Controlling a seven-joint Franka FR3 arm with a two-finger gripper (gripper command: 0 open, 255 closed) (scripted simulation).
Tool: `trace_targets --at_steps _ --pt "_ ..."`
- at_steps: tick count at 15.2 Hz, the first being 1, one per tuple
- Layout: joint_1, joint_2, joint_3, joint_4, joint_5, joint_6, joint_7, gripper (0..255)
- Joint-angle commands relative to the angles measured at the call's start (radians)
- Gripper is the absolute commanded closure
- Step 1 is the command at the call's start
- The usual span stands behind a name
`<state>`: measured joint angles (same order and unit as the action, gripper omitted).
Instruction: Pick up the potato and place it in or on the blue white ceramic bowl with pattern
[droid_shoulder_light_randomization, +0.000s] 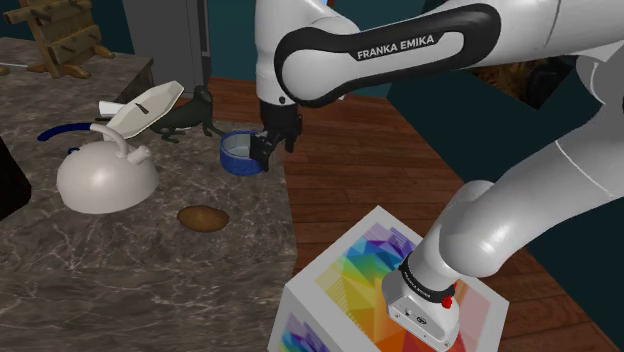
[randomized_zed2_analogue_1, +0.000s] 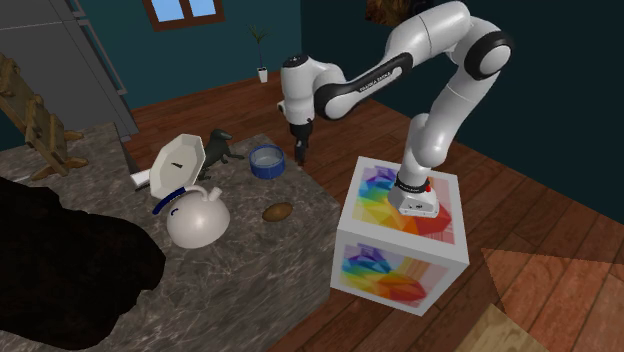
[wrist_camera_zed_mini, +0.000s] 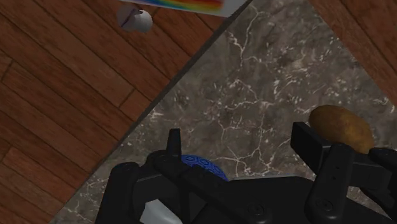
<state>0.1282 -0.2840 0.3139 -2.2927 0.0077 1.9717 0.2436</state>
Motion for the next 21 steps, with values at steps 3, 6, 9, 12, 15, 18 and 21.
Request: trace_targets --at_steps 3,6,9,12,15,18,21 --pt "0.021 0.127 0.049 0.068 -0.024 0.059 0.04 0" --pt "0.041 0.223 0.083 0.127 -0.055 0.094 0.076 0" --pt "0.065 0.322 0.112 0.194 -0.095 0.121 0.115 0" --pt "0.096 0.424 0.132 0.269 -0.142 0.139 0.153 0" --pt "0.136 0.526 0.144 0.353 -0.192 0.147 0.189 0" --pt "0.141 0.546 0.141 0.346 -0.204 0.171 0.196 0" --pt "0.144 0.566 0.135 0.329 -0.218 0.205 0.205 0"
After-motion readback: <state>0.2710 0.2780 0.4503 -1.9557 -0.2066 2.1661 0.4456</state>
